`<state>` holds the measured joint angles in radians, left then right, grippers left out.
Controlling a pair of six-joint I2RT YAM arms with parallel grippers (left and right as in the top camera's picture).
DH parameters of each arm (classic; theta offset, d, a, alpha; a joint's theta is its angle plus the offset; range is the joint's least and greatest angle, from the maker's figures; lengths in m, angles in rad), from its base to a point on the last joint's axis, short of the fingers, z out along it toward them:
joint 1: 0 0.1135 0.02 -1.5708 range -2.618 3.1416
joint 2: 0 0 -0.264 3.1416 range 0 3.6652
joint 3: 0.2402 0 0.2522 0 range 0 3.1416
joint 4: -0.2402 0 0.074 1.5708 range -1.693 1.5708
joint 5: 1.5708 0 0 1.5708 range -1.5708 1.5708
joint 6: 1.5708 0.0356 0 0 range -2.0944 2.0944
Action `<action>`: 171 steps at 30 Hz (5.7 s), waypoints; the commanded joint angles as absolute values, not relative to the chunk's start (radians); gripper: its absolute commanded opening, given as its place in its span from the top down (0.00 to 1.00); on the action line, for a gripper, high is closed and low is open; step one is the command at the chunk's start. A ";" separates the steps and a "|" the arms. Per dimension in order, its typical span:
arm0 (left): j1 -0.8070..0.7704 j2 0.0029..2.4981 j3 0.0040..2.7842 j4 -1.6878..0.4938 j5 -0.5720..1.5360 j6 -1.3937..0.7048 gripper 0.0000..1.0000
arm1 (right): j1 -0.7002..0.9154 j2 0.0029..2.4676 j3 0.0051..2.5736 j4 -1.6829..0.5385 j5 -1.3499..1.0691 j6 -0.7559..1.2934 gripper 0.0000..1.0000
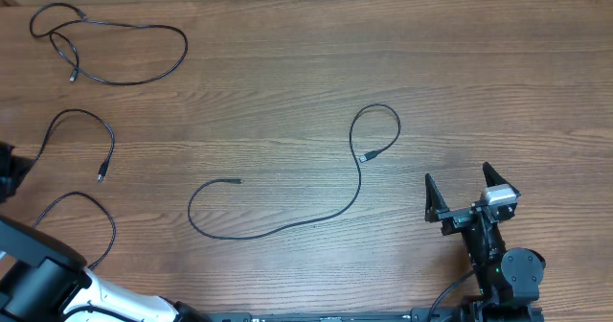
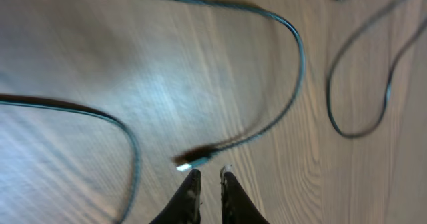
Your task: Untangle cables
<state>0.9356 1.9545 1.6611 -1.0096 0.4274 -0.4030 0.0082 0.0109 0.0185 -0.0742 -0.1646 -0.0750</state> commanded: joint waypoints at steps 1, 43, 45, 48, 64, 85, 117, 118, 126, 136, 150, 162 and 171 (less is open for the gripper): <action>0.872 1.964 1.664 -1.017 0.475 -0.343 0.83 | 0.011 0.003 0.008 -0.069 -0.158 -0.076 0.00; 0.608 1.963 1.658 -1.380 0.165 -0.453 0.00 | 0.011 0.003 0.008 -0.069 -0.158 -0.076 0.00; 0.608 1.963 1.655 -1.381 0.080 -0.512 0.01 | 0.011 0.003 0.008 -0.069 -0.158 -0.076 0.00; 0.610 1.963 1.644 -1.378 -0.022 -0.587 0.00 | 0.011 0.003 0.008 -0.069 -0.158 -0.076 0.00; 0.622 1.964 1.377 -1.037 -0.054 -0.621 0.01 | 0.011 0.003 0.008 -0.069 -0.158 -0.076 0.00; 0.669 1.964 1.200 -0.899 -0.051 -0.636 0.21 | 0.011 0.003 0.008 -0.069 -0.158 -0.076 0.00; 0.659 1.962 1.459 -1.002 0.178 -0.575 0.96 | 0.011 0.003 0.008 -0.069 -0.158 -0.076 0.00; 0.656 1.961 1.490 -1.017 0.175 -0.573 0.96 | 0.011 0.003 0.008 -0.069 -0.158 -0.076 0.00; 0.628 1.961 1.639 -1.011 0.176 -0.491 0.96 | 0.011 0.003 0.008 -0.069 -0.158 -0.076 0.00; 0.513 1.966 1.639 -0.875 0.073 -0.221 0.96 | 0.011 0.003 0.008 -0.069 -0.158 -0.076 0.00; 0.413 2.021 1.638 -0.844 -0.036 -0.124 0.96 | 0.011 0.003 0.008 -0.069 -0.158 -0.076 0.00; 0.427 2.027 1.638 -0.833 -0.012 -0.139 0.93 | 0.011 0.003 0.008 -0.069 -0.158 -0.076 0.00; 0.424 2.028 1.638 -0.837 0.087 -0.147 0.71 | 0.011 0.003 0.008 -0.069 -0.158 -0.076 0.00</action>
<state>0.4259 2.0144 1.6188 -0.8375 0.0494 -0.1486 0.0082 0.0109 0.0185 -0.0742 -0.1646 -0.0753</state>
